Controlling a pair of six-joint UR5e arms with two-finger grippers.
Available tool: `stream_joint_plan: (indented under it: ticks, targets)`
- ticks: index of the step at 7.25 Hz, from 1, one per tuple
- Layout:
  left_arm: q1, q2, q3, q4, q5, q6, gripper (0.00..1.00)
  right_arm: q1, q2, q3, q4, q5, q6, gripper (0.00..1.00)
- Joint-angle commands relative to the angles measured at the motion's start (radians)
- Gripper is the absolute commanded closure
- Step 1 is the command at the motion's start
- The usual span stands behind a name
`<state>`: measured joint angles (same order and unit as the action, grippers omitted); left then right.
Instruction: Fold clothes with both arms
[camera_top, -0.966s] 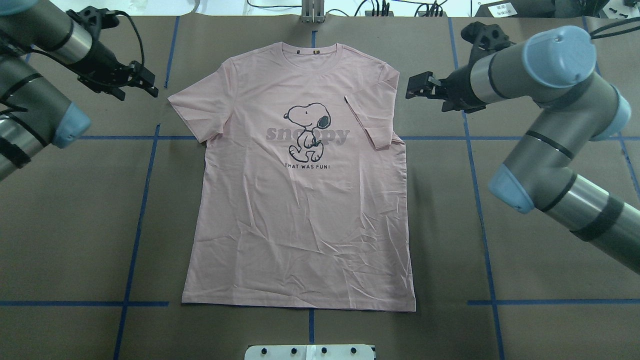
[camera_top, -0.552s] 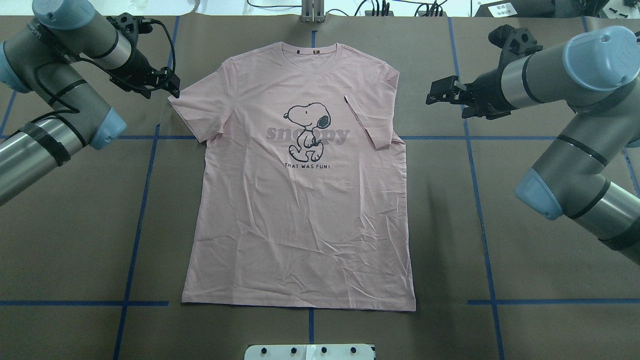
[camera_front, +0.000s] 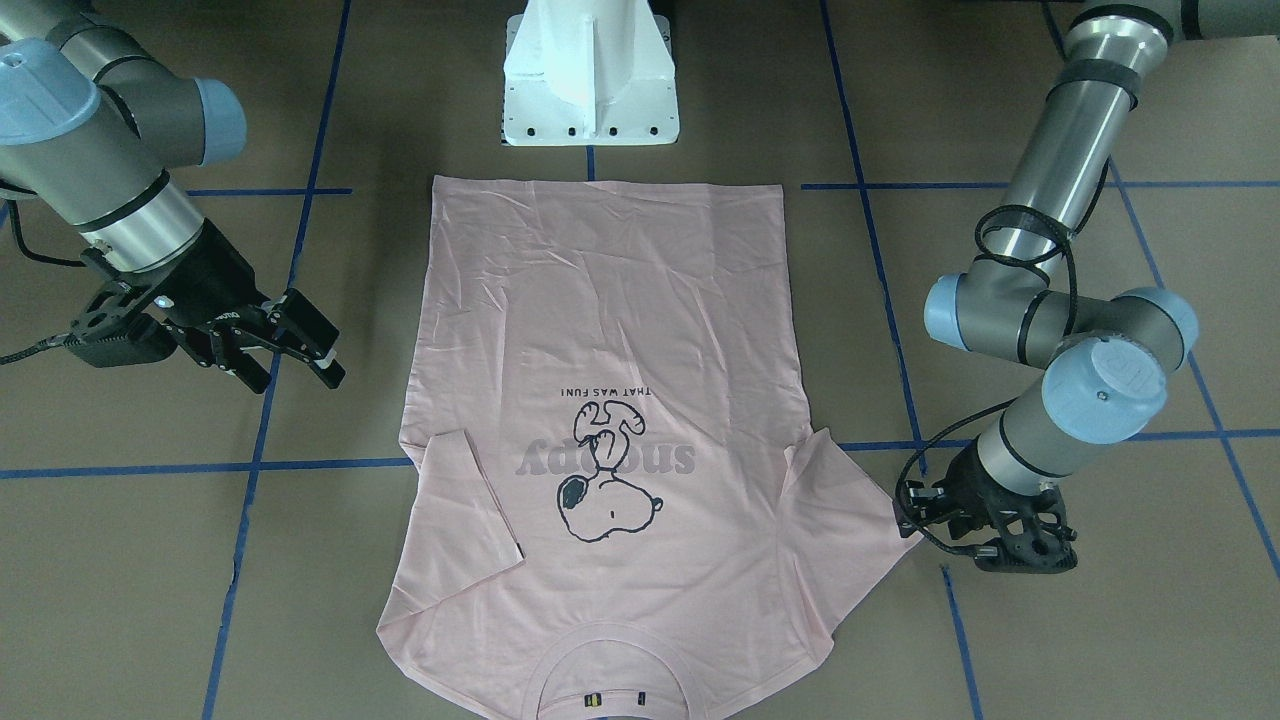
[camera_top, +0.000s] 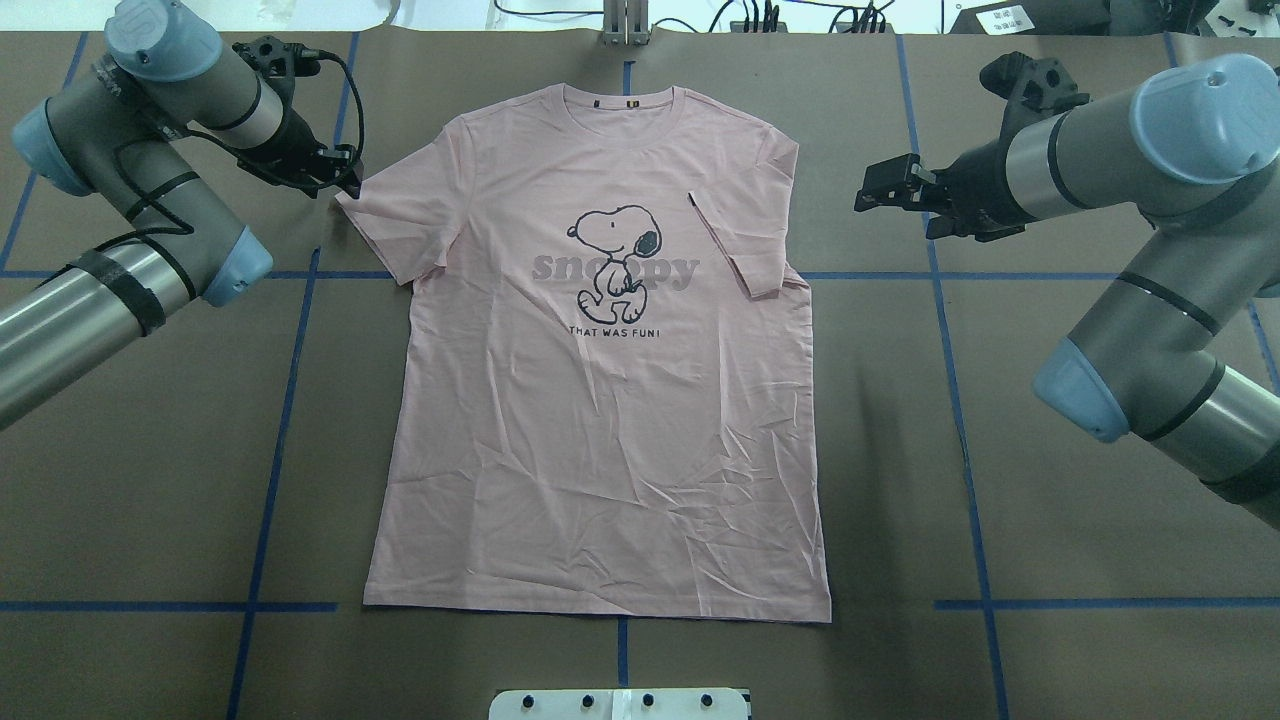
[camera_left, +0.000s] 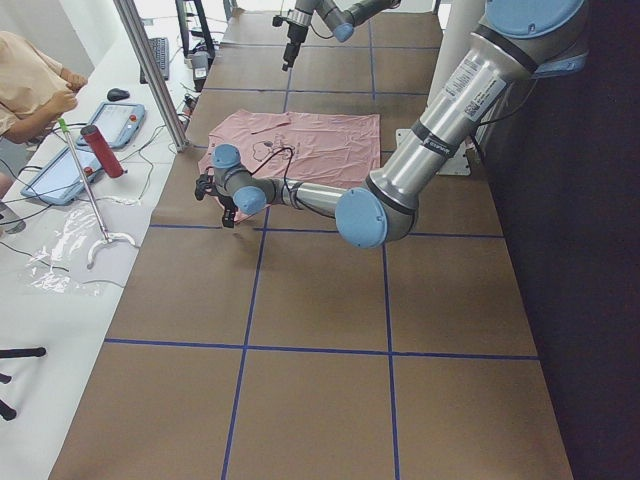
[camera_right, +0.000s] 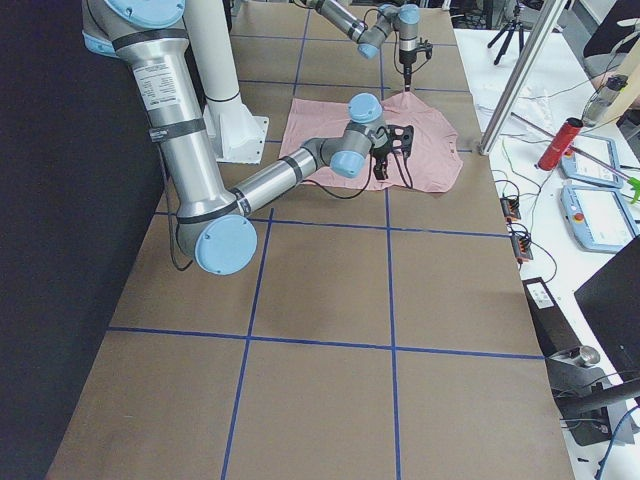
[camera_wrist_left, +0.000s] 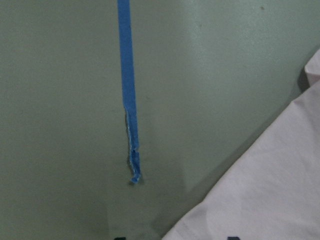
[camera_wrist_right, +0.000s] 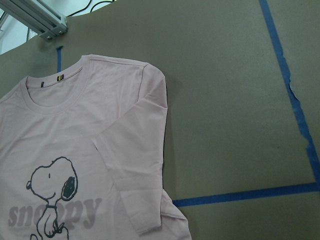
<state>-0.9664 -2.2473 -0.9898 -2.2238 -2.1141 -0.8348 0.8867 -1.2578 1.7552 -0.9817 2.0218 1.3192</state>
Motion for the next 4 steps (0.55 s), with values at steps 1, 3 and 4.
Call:
stream_joint_plan:
  ticks: [1, 3, 4]
  targets:
    - [0.002, -0.006, 0.01, -0.001, 0.01, 0.0, 0.56, 0.0, -0.002, 0.006, 0.0, 0.0, 0.0, 0.0]
    - [0.002, -0.012, 0.013, -0.001, 0.01, 0.0, 0.59, 0.0, -0.002, 0.003, 0.0, 0.0, 0.0, 0.0]
    - [0.003, -0.012, 0.013, -0.001, 0.01, 0.0, 0.59, 0.0, -0.002, 0.001, 0.0, 0.0, 0.0, 0.0]
